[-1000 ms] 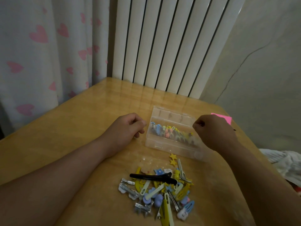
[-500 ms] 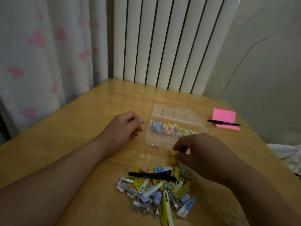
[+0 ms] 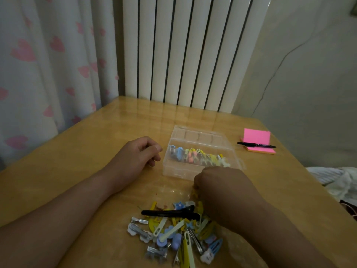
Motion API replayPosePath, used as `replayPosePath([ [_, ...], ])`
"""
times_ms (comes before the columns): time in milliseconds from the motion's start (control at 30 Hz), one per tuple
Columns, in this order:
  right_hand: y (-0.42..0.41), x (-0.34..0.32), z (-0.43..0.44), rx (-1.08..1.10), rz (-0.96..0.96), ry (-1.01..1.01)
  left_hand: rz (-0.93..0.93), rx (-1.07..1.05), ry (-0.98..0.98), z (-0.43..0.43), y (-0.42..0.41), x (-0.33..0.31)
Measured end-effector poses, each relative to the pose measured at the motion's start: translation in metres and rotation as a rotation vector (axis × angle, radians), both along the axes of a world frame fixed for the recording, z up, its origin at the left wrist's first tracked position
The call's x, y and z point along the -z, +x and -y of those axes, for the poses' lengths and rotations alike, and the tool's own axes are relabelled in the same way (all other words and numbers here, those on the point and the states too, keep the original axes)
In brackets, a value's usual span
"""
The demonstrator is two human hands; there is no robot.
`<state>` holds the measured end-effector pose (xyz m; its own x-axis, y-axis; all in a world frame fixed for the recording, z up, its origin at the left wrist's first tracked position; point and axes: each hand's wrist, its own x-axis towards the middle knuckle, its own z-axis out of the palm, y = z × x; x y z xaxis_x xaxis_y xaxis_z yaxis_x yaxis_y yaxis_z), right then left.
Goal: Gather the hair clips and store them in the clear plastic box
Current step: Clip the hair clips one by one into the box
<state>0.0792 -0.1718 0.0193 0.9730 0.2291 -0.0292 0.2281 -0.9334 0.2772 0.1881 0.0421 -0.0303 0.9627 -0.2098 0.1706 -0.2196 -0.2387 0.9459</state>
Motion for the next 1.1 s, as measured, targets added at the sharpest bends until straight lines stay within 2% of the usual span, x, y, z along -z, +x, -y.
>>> replayPosePath([
  [133, 0.0, 0.002, 0.0, 0.022, 0.022, 0.047, -0.001, 0.003, -0.006, 0.0, 0.0, 0.0],
  [800, -0.001, 0.003, -0.016, 0.071, 0.053, 0.035, 0.018, 0.009, 0.012, -0.001, 0.001, 0.001],
  [1000, 0.004, 0.005, -0.01, 0.052, 0.076, 0.11, 0.017, 0.014, 0.003, -0.001, 0.0, 0.001],
  [1100, 0.006, 0.005, -0.003, 0.03, 0.122, 0.262, 0.02, 0.019, 0.003, -0.001, 0.0, 0.001],
])
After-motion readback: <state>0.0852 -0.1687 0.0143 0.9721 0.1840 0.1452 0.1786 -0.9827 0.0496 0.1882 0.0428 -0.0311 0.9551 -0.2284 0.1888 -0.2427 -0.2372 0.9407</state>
